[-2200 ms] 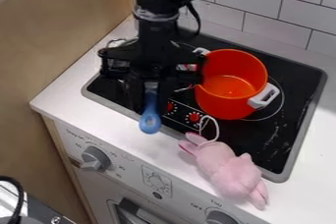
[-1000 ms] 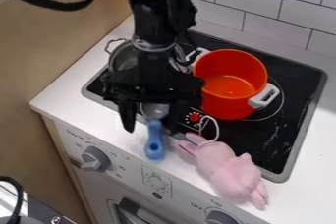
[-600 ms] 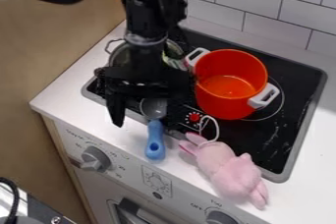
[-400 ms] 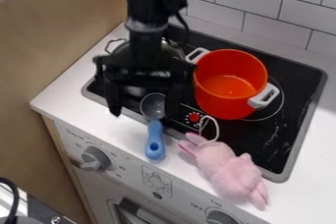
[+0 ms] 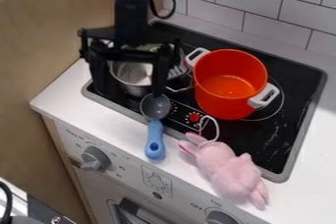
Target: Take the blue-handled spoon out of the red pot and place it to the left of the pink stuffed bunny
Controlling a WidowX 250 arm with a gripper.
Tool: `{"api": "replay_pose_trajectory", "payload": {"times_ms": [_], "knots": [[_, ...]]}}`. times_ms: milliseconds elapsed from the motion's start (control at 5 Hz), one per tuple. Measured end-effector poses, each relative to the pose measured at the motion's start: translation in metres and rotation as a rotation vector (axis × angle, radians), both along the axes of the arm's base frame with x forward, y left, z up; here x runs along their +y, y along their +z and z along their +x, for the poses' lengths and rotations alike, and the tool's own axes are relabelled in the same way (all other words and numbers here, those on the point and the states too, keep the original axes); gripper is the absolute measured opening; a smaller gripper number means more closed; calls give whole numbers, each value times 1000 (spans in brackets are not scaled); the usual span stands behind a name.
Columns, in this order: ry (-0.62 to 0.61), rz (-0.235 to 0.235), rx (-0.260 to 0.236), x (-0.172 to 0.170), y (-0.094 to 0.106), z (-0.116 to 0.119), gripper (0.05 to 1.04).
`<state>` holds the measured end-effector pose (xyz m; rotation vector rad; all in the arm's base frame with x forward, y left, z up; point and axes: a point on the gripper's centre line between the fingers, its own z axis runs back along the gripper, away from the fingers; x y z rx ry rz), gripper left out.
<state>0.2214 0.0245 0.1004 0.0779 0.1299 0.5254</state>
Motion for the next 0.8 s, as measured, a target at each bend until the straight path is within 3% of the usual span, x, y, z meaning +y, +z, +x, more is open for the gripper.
{"api": "replay_pose_trajectory", "payload": {"times_ms": [400, 800], "knots": [[-13, 20, 1, 11, 27, 0, 1001], [-11, 6, -36, 15, 27, 12, 1001]]}}
